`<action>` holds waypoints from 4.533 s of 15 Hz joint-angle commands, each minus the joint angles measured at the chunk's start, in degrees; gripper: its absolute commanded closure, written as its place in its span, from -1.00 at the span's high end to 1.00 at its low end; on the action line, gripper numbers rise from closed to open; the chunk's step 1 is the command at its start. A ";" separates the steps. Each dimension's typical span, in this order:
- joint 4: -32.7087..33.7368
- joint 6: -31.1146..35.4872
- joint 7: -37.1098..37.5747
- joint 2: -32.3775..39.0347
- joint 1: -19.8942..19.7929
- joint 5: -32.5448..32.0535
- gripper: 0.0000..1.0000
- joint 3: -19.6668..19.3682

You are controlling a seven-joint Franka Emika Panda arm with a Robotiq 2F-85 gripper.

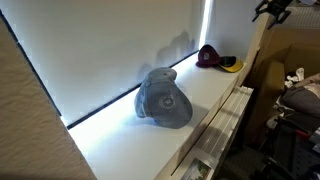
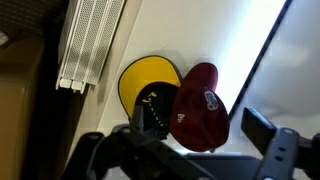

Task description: Slide the black cap to the left on the windowsill

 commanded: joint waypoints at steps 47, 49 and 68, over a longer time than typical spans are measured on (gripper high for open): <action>46.14 -0.91 41.23 50.49 -12.86 -5.47 1.00 10.69; 47.74 -2.93 40.59 51.34 -12.69 -6.58 1.00 10.26; 47.74 -7.22 42.16 51.18 -13.48 -7.92 1.00 11.75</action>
